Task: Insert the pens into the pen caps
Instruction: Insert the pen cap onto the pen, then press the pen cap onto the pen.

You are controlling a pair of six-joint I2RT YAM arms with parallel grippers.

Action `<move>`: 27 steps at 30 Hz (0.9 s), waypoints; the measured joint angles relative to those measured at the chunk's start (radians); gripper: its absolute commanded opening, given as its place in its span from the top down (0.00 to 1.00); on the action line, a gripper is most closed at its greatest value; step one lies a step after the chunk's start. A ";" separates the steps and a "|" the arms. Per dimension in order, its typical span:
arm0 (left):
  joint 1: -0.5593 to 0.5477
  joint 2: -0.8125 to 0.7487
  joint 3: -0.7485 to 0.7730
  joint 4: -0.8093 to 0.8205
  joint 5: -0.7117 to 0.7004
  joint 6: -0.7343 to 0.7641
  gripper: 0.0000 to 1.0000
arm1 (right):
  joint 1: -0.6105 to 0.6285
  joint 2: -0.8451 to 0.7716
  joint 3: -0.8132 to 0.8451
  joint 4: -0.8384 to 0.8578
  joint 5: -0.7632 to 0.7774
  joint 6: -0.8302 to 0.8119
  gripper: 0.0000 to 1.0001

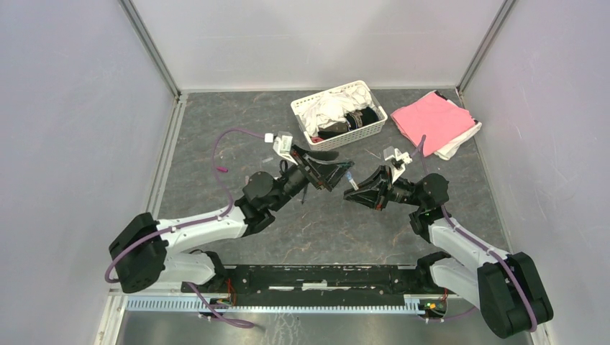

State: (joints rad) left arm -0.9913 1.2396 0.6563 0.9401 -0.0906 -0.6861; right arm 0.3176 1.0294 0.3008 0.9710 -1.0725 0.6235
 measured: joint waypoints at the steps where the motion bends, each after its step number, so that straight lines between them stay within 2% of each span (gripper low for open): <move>1: 0.005 0.010 0.012 -0.024 0.012 0.000 0.14 | 0.000 -0.001 0.000 0.000 -0.001 0.000 1.00; 2: 0.006 0.021 0.021 -0.048 0.024 -0.001 0.20 | 0.000 -0.001 0.000 0.001 -0.002 0.000 1.00; 9: 0.005 0.077 0.059 -0.151 0.051 -0.021 0.41 | 0.000 -0.001 0.000 -0.003 -0.003 -0.004 1.00; 12: 0.005 0.079 0.059 -0.161 0.052 -0.029 0.42 | 0.000 -0.001 0.003 -0.015 -0.002 -0.011 1.00; 17: 0.005 0.079 0.059 -0.161 0.051 -0.043 0.55 | 0.000 -0.001 0.004 -0.024 0.000 -0.019 1.00; 21: 0.005 0.079 0.059 -0.160 0.057 -0.054 0.86 | 0.000 -0.001 0.004 -0.037 0.001 -0.023 1.00; 23: 0.005 0.080 0.063 -0.163 0.065 -0.057 0.97 | 0.000 0.000 0.004 -0.049 0.000 -0.023 1.00; 27: 0.006 0.090 0.068 -0.165 0.074 -0.058 0.98 | -0.003 0.000 0.005 -0.069 0.006 -0.028 1.00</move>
State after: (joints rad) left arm -0.9855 1.3296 0.7242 0.7753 -0.0170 -0.7441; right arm 0.3149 1.0294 0.3054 0.9020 -1.0668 0.5957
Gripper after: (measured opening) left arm 0.167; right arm 0.175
